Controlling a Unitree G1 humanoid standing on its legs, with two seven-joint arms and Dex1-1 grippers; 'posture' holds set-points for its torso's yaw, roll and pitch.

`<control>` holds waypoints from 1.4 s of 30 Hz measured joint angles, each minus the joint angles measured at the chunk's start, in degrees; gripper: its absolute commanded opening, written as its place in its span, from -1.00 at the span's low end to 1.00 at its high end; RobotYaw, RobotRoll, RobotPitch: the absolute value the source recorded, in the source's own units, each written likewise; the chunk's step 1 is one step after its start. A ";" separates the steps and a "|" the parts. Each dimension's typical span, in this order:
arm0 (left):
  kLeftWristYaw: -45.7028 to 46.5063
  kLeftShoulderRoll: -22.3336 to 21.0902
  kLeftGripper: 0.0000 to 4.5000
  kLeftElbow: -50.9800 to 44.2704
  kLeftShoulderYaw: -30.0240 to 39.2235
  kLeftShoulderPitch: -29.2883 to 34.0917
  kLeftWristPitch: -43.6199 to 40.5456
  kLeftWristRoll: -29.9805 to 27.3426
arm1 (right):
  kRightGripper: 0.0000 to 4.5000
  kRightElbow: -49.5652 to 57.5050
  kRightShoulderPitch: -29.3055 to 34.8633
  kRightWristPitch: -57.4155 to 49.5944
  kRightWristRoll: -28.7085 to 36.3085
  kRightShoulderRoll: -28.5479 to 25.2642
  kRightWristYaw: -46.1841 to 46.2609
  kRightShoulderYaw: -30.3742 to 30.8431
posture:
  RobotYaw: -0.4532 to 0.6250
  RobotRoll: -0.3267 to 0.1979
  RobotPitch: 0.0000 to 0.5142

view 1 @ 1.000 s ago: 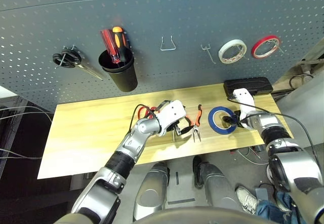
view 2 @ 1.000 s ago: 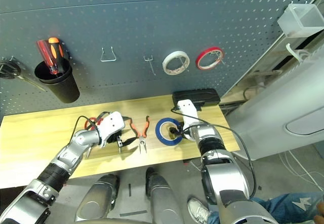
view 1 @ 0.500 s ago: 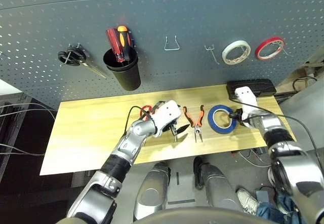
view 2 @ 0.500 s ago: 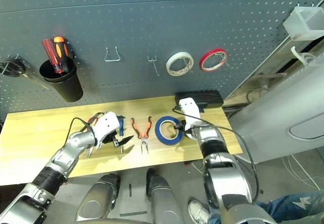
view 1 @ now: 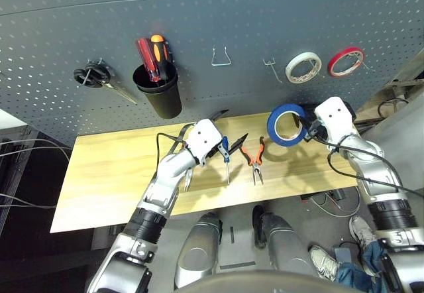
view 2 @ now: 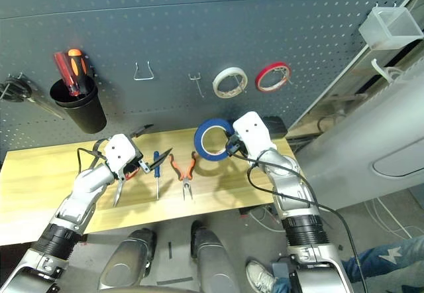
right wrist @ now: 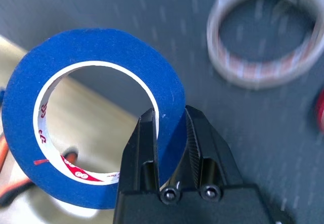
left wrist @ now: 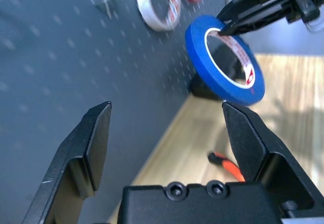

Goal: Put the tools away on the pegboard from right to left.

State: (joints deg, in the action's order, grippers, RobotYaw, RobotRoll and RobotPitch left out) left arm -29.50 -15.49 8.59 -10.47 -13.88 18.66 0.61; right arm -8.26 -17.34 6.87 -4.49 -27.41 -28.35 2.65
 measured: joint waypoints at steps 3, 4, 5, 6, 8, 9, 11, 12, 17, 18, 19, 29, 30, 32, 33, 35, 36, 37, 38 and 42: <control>0.00 0.25 1.00 -0.43 0.37 -0.13 1.99 -0.57 | -0.70 -0.21 -0.32 6.20 -1.29 -0.09 0.61 0.76 | 0.10 0.25 -0.29; 0.00 0.36 1.00 -0.66 0.39 -0.19 2.67 -0.76 | -0.70 -0.24 -0.40 8.35 -1.63 -0.18 0.85 0.81 | 0.10 0.25 -0.29; 0.00 0.45 1.00 -0.82 0.39 -0.30 3.31 -0.94 | -0.70 -0.26 -0.51 10.24 -2.10 -0.30 1.12 0.81 | 0.10 0.25 -0.29; 0.01 0.48 1.00 -0.91 0.40 -0.49 3.80 -0.96 | -0.70 -0.27 -0.58 12.19 -2.49 -0.40 1.53 0.81 | 0.10 0.25 -0.29; 0.03 0.49 1.00 -1.04 0.44 -0.59 4.19 -0.98 | -0.70 -0.26 -0.62 14.94 -2.78 -0.42 2.17 0.80 | 0.10 0.25 -0.29; 0.03 0.51 1.00 -1.05 0.44 -0.59 4.27 -0.98 | -0.70 -0.25 -0.62 15.97 -2.83 -0.42 2.49 0.80 | 0.09 0.25 -0.29; 0.06 0.53 1.00 -1.06 0.44 -0.59 4.56 -0.99 | -0.70 -0.17 -0.63 18.00 -2.86 -0.42 3.20 0.73 | 0.09 0.25 -0.29; 0.13 0.56 1.00 -1.06 0.44 -0.59 4.73 -0.99 | -0.70 -0.03 -0.63 19.06 -2.86 -0.41 3.70 0.67 | 0.09 0.25 -0.29; 0.44 0.60 1.00 -1.06 0.44 -0.60 5.21 -0.98 | -0.70 1.07 -0.70 20.88 -2.85 -0.41 5.60 -0.02 | 0.09 0.25 -0.27; 0.46 0.60 1.00 -1.06 0.45 -0.61 5.22 -0.98 | -0.70 1.08 -0.82 20.88 -2.86 -0.39 6.03 -0.23 | 0.09 0.25 -0.26; 0.48 0.60 1.00 -1.06 0.45 -0.64 5.26 -0.98 | -0.70 1.08 -1.00 20.88 -2.86 -0.37 6.61 -0.55 | 0.08 0.25 -0.26; 0.63 0.91 1.00 -0.62 0.39 -1.35 5.47 -0.89 | -0.70 -3.67 -9.22 13.88 -5.00 1.52 12.26 -2.19 | 0.08 0.25 -0.26; 0.58 0.96 1.00 -0.60 0.30 -1.41 5.35 -0.89 | -0.58 -4.63 -9.99 13.19 -5.22 1.79 12.41 -2.03 | 0.09 0.25 -0.26; 0.19 0.94 1.00 -0.49 -0.09 -1.56 4.48 -0.84 | -0.34 -7.98 -12.29 11.43 -5.79 2.63 12.41 -1.26 | 0.11 0.25 -0.25; -0.12 0.94 1.00 -0.48 -0.50 -1.61 4.00 -0.82 | -0.23 -8.89 -12.67 10.89 -5.89 2.90 12.27 -1.01 | 0.11 0.25 -0.25; -0.94 0.75 1.00 -0.45 -1.33 -1.61 2.55 -0.74 | 0.07 -9.23 -12.53 10.81 -5.59 3.69 11.62 -0.56 | 0.12 0.25 -0.24; -1.59 0.57 1.00 -0.55 -1.82 -1.62 1.51 -0.75 | 0.22 -8.24 -11.48 10.79 -4.95 3.72 10.84 -0.40 | 0.13 0.25 -0.22; -2.28 0.27 1.00 -0.71 -2.18 -1.53 0.38 -0.75 | 0.38 -6.84 -9.72 10.73 -4.31 3.66 9.88 -0.30 | 0.14 0.25 -0.22; -2.82 -0.19 1.00 -0.82 -2.28 -1.39 -0.60 -0.79 | 0.53 -5.68 -7.86 10.62 -3.70 3.63 8.87 -0.13 | 0.15 0.25 -0.20; -4.72 -2.21 1.00 -2.43 -2.56 -1.01 -4.88 -0.84 | 0.99 -2.81 1.88 8.84 -1.24 2.50 3.89 0.66 | 0.16 0.25 -0.19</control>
State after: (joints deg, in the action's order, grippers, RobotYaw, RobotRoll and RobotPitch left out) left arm -34.22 -17.69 6.16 -13.03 -14.89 13.78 -0.23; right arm -11.07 -15.45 15.71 -5.73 -24.91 -24.46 3.32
